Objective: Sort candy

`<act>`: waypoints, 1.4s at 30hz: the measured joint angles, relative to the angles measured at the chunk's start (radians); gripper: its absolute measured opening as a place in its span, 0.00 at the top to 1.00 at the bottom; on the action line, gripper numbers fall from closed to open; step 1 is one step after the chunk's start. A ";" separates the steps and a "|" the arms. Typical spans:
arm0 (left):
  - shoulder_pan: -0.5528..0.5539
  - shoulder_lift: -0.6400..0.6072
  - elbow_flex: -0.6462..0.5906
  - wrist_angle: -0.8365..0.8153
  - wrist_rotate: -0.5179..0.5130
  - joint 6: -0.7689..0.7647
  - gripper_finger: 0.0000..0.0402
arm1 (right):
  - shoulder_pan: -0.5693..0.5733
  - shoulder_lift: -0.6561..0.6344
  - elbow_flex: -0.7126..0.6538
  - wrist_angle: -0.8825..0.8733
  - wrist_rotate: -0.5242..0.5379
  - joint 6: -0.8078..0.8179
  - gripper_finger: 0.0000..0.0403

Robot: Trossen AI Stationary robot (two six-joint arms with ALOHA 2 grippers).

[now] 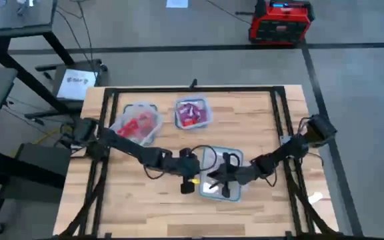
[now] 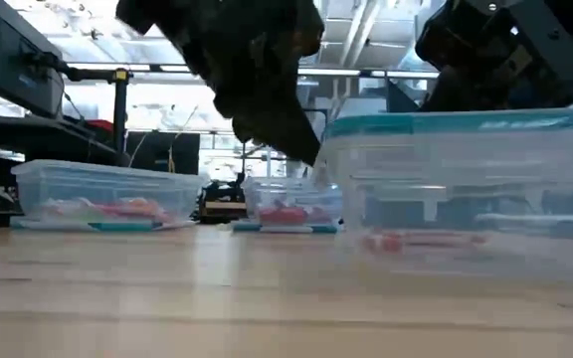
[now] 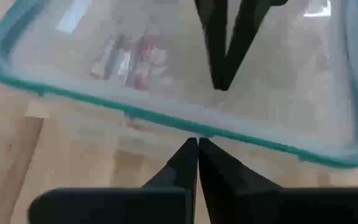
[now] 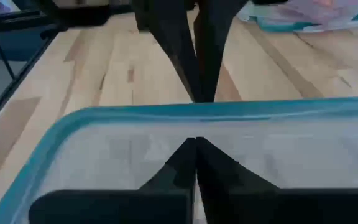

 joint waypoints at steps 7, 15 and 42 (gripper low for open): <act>0.028 0.003 -0.038 0.086 0.003 -0.001 1.00 | -0.019 0.000 -0.001 -0.009 -0.006 -0.002 1.00; 0.035 0.006 -0.043 0.134 0.009 -0.004 1.00 | -0.030 0.013 -0.001 -0.006 -0.024 -0.003 1.00; 0.029 0.167 0.125 0.080 0.078 -0.026 1.00 | -0.017 -0.044 -0.004 -0.078 -0.072 -0.011 1.00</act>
